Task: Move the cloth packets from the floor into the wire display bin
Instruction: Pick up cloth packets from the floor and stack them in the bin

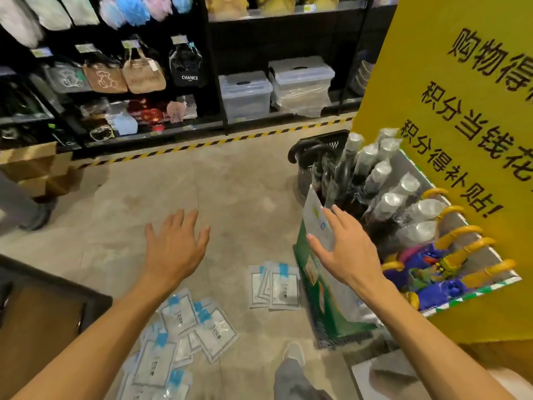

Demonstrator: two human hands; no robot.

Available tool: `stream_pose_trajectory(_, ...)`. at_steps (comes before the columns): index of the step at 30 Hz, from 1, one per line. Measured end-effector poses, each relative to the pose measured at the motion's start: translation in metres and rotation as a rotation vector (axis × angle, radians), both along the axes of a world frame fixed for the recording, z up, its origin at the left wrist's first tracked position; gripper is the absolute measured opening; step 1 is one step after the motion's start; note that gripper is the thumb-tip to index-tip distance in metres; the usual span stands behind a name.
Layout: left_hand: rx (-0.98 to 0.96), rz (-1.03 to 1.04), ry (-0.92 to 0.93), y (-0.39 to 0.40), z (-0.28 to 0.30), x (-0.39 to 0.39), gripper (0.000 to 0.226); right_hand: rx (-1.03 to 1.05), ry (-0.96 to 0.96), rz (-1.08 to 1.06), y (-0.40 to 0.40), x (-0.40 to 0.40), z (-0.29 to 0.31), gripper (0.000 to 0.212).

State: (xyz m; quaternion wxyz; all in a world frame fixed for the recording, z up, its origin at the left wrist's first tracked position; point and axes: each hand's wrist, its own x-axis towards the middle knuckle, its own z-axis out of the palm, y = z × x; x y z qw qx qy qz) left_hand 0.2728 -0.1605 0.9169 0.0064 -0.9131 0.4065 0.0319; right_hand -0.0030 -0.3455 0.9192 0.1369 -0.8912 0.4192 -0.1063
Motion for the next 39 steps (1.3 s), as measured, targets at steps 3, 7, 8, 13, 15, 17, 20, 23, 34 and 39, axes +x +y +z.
stream_pose_trajectory(3, 0.023, 0.034, 0.010, -0.019, -0.029, 0.010, 0.066, 0.038, 0.009, 0.044, -0.027, 0.017, -0.036, 0.075)
stream_pose_trajectory(7, 0.099, 0.140, 0.089, -0.036, -0.079, 0.022, 0.065, 0.151, 0.002, 0.049, -0.040, 0.034, -0.096, 0.075)
stream_pose_trajectory(8, 0.112, 0.160, 0.107, -0.040, -0.095, 0.026, 0.065, 0.173, 0.010, 0.045, -0.040, 0.037, -0.113, 0.076)
stream_pose_trajectory(13, 0.210, 0.195, 0.175, -0.058, -0.198, 0.043, 0.059, 0.278, 0.083, -0.007, -0.047, 0.044, -0.215, 0.071)
stream_pose_trajectory(15, 0.276, 0.208, 0.191, -0.067, -0.249, 0.051, 0.061, 0.331, 0.106, -0.041, -0.050, 0.047, -0.259, 0.072)
stream_pose_trajectory(17, 0.320, 0.201, 0.202, -0.076, -0.305, 0.058, 0.062, 0.361, 0.110, -0.083, -0.053, 0.051, -0.306, 0.072)
stream_pose_trajectory(20, 0.319, 0.164, 0.223, -0.088, -0.400, 0.066, 0.069, 0.392, 0.143, -0.121, -0.065, 0.058, -0.387, 0.073)
stream_pose_trajectory(23, 0.331, 0.088, 0.217, -0.099, -0.499, 0.073, 0.061, 0.380, 0.192, -0.142, -0.082, 0.065, -0.481, 0.075)
stream_pose_trajectory(34, 0.414, -0.055, 0.175, -0.128, -0.843, 0.097, 0.065, 0.366, 0.266, -0.157, -0.110, 0.080, -0.848, 0.077)
stream_pose_trajectory(39, 0.336, -0.125, 0.211, -0.134, -0.949, 0.088, 0.078, 0.354, 0.219, -0.260, -0.108, 0.081, -0.955, 0.103)
